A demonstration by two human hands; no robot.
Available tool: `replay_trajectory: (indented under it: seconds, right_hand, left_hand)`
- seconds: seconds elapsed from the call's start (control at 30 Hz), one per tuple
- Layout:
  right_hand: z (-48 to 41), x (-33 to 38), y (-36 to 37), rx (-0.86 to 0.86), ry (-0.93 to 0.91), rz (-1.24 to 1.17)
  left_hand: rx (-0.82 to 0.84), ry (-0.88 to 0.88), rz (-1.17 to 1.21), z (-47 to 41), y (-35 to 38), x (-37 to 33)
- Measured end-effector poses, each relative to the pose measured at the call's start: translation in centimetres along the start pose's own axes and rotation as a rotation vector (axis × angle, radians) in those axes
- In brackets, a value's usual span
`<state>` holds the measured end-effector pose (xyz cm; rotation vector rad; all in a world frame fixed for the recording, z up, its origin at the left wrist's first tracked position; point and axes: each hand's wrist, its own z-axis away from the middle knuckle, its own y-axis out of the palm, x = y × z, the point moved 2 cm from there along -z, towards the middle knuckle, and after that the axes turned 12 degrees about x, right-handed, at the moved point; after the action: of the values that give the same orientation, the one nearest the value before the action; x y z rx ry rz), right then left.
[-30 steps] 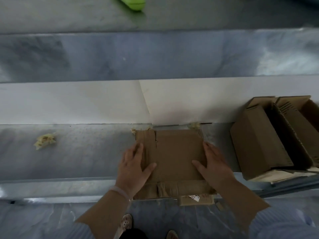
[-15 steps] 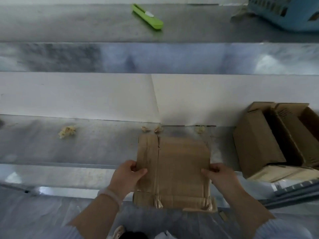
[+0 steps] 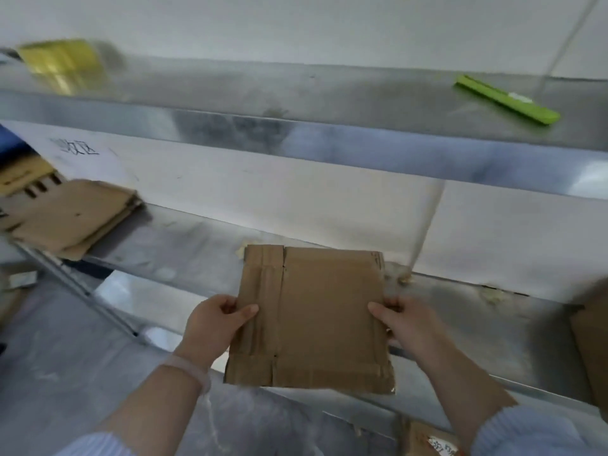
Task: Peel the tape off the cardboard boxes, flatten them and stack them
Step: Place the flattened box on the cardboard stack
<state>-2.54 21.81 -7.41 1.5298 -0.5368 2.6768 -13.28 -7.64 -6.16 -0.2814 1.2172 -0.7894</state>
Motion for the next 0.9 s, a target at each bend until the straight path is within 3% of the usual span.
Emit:
replay_trajectory:
  seconds: [0.47, 0.7, 0.9]
  right_hand:
    - [-4.0, 14.3, 31.4, 0.204, -0.131, 0.105]
    - [-8.2, 20.1, 40.4, 0.236, -0.160, 0.130]
    - [-14.6, 25.1, 47.0, 0.272, -0.089, -0.044]
  left_hand:
    - [-0.190, -0.104, 0.149, -0.9, -26.6, 19.4]
    - [-0.240, -0.116, 0.136, -5.8, -35.1, 23.5]
    - [-0.245, -0.143, 0.033, -14.2, -42.5, 25.4]
